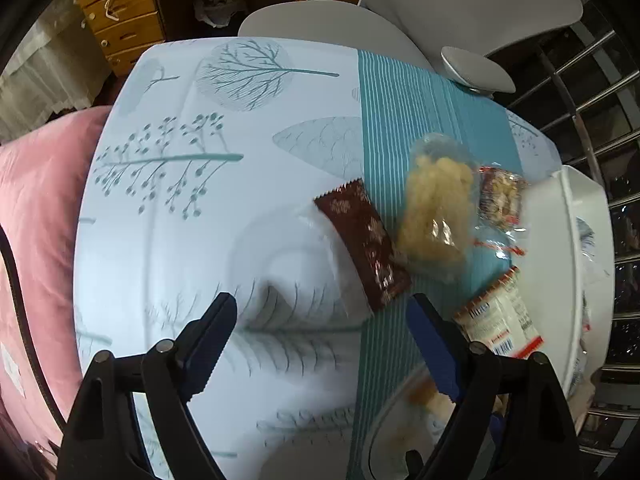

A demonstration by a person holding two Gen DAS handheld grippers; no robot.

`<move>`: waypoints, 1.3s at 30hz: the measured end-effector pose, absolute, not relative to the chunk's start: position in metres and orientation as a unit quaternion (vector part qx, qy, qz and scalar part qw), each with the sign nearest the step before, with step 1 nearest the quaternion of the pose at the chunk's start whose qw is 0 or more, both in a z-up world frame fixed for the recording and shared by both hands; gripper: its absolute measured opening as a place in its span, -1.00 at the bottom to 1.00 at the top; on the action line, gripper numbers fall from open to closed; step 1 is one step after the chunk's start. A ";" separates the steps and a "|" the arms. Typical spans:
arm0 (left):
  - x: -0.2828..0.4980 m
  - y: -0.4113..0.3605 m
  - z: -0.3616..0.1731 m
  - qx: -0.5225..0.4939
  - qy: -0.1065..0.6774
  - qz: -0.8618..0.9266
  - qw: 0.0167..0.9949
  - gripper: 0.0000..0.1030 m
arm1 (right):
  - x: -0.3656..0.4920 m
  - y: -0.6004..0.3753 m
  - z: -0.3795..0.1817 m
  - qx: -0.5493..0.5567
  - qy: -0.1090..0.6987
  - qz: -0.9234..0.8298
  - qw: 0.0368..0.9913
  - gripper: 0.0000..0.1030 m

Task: Organize snacks
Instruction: 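Grasp the brown snowflake wrapper with the left tool while the right tool grasps the beige paper packet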

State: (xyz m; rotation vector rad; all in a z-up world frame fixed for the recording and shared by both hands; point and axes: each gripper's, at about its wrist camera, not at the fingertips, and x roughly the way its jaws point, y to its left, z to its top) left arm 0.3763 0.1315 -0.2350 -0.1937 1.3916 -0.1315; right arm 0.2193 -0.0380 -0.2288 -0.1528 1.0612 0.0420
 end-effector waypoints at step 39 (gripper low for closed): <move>0.414 0.073 -0.260 -0.022 0.649 -0.030 0.760 -0.38 | 0.257 -0.070 -0.259 -0.038 0.571 0.027 0.819 0.49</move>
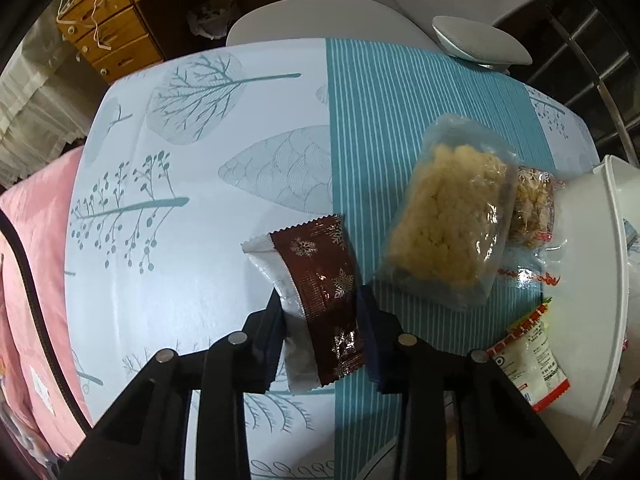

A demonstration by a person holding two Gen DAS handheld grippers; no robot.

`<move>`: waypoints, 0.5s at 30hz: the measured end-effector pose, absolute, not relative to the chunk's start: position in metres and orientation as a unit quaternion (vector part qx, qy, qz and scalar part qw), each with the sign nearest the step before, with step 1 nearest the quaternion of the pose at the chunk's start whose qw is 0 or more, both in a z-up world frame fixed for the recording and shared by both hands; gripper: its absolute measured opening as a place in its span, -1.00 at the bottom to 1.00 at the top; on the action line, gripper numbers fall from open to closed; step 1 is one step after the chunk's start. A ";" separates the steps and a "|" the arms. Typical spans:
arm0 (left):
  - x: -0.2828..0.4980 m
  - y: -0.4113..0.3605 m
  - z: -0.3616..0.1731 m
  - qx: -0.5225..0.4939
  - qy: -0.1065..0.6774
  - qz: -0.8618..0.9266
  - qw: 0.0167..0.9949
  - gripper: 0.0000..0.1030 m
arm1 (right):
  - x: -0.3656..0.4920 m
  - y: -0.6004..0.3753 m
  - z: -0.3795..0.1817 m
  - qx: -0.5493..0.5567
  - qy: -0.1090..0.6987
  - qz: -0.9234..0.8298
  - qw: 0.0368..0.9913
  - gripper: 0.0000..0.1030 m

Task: Organize snacks
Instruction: 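Grasp the brown snowflake wrapper with the left tool while the right tool grasps the beige paper packet, then lift both snacks and carry them over the white tray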

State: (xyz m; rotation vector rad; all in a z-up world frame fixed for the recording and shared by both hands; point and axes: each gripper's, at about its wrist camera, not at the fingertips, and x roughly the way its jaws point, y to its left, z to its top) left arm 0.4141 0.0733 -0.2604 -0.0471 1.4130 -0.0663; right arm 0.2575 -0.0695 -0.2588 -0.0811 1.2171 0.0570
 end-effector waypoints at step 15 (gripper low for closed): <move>0.364 0.106 -0.236 -0.063 0.679 -0.031 0.731 -0.42 | 0.259 -0.066 -0.260 -0.030 0.602 0.024 0.798 0.21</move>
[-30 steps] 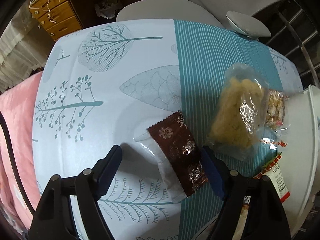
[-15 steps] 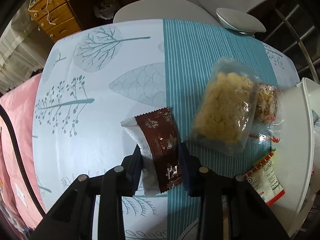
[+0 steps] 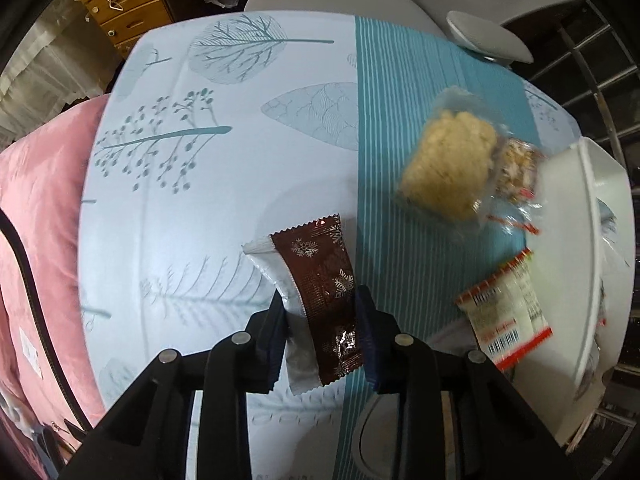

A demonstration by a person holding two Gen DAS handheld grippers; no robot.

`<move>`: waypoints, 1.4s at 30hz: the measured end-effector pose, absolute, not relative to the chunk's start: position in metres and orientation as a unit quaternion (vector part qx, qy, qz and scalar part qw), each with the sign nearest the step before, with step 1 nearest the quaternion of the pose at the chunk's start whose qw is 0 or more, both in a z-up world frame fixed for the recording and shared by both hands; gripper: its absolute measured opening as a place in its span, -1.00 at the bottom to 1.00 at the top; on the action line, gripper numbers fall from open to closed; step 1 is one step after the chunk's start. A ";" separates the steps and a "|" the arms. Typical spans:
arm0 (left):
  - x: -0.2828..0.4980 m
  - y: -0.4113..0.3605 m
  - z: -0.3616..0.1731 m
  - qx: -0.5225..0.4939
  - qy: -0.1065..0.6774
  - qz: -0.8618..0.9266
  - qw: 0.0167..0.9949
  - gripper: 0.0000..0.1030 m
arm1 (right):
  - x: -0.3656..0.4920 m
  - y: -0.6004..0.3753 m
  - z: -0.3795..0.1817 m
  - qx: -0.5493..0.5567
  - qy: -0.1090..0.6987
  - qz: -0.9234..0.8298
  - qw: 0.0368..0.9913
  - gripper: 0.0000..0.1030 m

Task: Organize snacks
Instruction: 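Lift both snacks and carry them over the white tray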

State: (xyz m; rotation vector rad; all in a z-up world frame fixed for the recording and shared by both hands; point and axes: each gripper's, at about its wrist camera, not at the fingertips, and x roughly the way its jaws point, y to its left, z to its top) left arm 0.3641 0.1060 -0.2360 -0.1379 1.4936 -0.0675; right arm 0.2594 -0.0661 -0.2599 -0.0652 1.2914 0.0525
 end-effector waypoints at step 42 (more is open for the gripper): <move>0.151 0.124 -0.055 -0.053 0.539 -0.255 0.801 -0.41 | 0.090 -0.117 -0.141 0.218 0.538 -0.040 0.813 0.06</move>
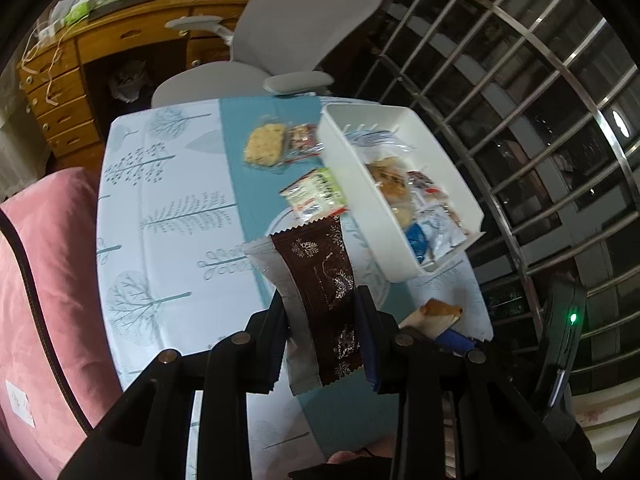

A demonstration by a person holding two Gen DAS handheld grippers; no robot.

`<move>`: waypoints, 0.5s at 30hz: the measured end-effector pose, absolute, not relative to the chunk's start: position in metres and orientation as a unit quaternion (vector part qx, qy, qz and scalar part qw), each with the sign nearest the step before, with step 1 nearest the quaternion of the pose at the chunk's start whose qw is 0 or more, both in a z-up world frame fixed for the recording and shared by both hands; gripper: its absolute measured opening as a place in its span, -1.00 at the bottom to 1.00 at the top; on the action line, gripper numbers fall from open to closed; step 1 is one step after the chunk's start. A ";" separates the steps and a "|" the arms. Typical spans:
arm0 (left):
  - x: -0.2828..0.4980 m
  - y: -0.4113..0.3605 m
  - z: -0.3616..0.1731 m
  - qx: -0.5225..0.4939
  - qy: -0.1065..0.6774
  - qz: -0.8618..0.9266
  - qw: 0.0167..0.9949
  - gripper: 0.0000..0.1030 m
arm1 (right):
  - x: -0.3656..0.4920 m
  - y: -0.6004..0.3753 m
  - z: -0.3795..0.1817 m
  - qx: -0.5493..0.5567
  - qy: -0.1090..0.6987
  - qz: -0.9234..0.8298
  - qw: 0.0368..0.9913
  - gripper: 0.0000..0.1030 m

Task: Organize snacks
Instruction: 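Lift both snacks and carry them over the white tray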

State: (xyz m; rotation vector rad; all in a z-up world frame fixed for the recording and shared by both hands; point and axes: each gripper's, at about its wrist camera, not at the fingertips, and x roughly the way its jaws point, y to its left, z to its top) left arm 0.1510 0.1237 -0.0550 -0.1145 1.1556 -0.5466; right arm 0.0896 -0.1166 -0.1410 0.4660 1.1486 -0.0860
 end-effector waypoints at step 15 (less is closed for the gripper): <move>0.140 0.018 -0.041 -0.080 0.517 -0.252 0.814 -0.41 | 0.096 -0.218 -0.120 0.235 0.510 0.018 0.827 0.06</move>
